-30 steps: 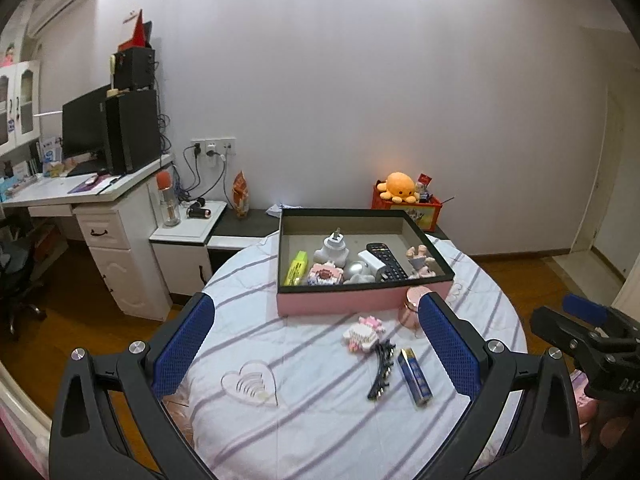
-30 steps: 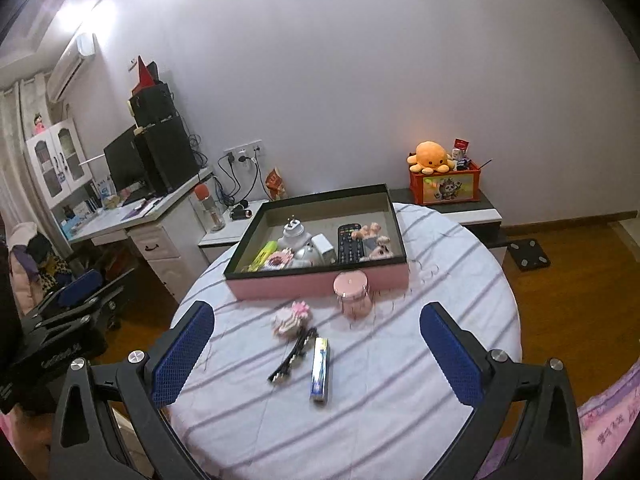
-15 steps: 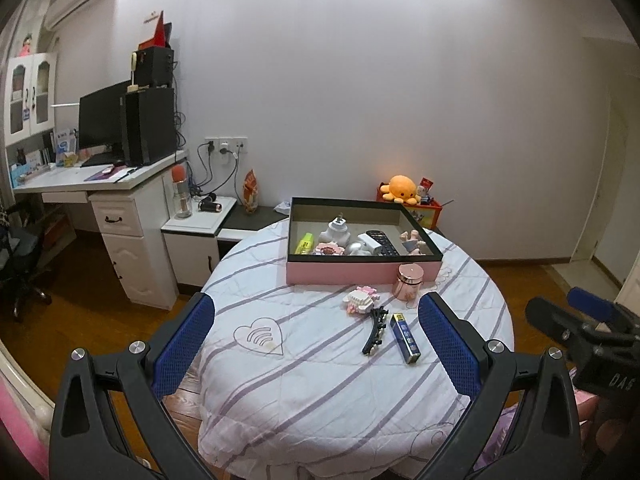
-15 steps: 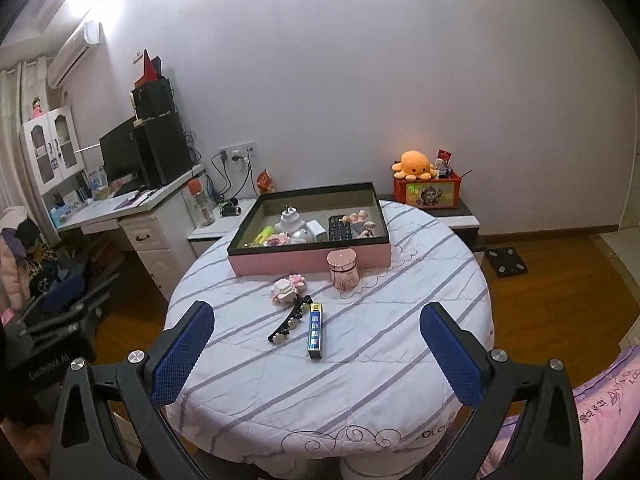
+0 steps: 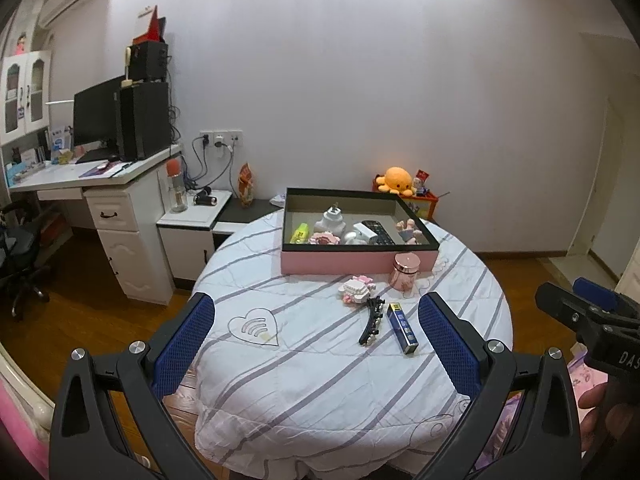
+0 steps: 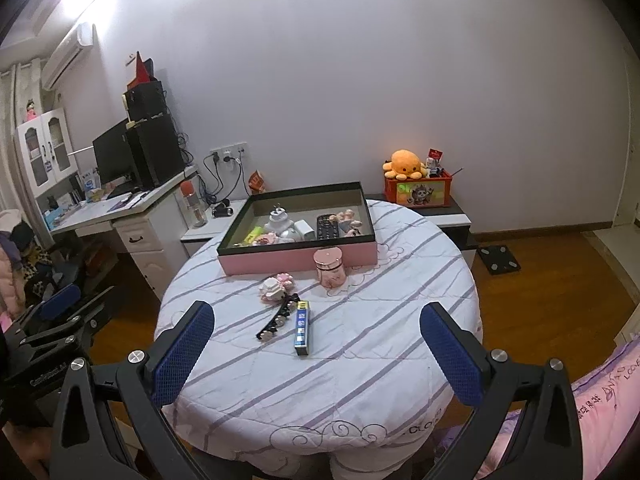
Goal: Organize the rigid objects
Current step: 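Withdraw both tools from the box toward the remaining items, then grasp the pink-and-white block figure with the left tool while the right tool grasps the rose-gold container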
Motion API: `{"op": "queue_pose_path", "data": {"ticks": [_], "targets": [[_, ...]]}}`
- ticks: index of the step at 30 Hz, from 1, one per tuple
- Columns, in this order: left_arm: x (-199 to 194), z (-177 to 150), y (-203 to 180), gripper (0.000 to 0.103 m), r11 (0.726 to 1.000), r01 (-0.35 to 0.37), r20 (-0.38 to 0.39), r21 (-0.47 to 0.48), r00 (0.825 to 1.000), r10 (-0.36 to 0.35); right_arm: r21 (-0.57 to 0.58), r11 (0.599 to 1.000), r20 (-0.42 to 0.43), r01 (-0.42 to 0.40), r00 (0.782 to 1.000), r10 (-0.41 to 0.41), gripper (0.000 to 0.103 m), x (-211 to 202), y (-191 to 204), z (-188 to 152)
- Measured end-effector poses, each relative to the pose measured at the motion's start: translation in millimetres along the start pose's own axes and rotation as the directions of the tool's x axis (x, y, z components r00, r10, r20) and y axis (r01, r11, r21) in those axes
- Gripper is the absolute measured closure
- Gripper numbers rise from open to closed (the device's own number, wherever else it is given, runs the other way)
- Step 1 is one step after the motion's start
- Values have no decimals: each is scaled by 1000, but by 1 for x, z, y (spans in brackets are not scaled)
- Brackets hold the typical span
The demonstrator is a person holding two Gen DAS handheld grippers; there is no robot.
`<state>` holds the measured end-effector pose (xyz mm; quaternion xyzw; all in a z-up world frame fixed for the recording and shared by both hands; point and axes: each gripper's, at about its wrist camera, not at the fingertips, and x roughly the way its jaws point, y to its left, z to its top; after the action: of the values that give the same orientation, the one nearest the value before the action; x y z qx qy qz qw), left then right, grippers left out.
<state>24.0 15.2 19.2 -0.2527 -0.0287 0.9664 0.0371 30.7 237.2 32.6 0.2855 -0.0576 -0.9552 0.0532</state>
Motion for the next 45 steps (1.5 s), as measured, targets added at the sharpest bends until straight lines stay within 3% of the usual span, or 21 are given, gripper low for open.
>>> {"op": "queue_pose_path", "data": {"ticks": [11,19,27,32,38,39,42,43,44,45], "targets": [[94,-2,-17,0,998,56,-131,34,990,-51,27,1000,-100,16,995,-13,0,72,-25,8],[192,-8,-35,0,994,100,-256,40,963,-86,71,997,-172,17,985,-4,0,146,-48,18],[255,-14,-50,1,993,114,-328,31,939,-98,73,997,-243,-3,970,20,0,206,-53,21],[279,-24,-40,15,993,114,-380,-20,918,-113,84,996,-283,-31,958,53,0,236,-50,21],[279,-23,-29,48,990,122,-350,-64,927,-137,92,994,-309,-59,947,85,0,262,-43,20],[278,-23,-25,56,989,125,-348,-72,926,-143,90,994,-315,-60,945,86,2,266,-42,19],[275,-24,-16,57,984,143,-342,-105,924,-171,77,995,-325,-57,942,79,14,275,-37,15],[272,-24,-14,57,984,142,-338,-108,926,-170,71,995,-328,-65,941,85,20,278,-36,14],[270,-25,-12,57,983,143,-335,-113,926,-173,67,995,-334,-71,938,89,37,280,-35,13],[269,-25,-10,57,982,145,-333,-119,926,-177,63,995,-338,-73,937,90,44,282,-34,12]]}}
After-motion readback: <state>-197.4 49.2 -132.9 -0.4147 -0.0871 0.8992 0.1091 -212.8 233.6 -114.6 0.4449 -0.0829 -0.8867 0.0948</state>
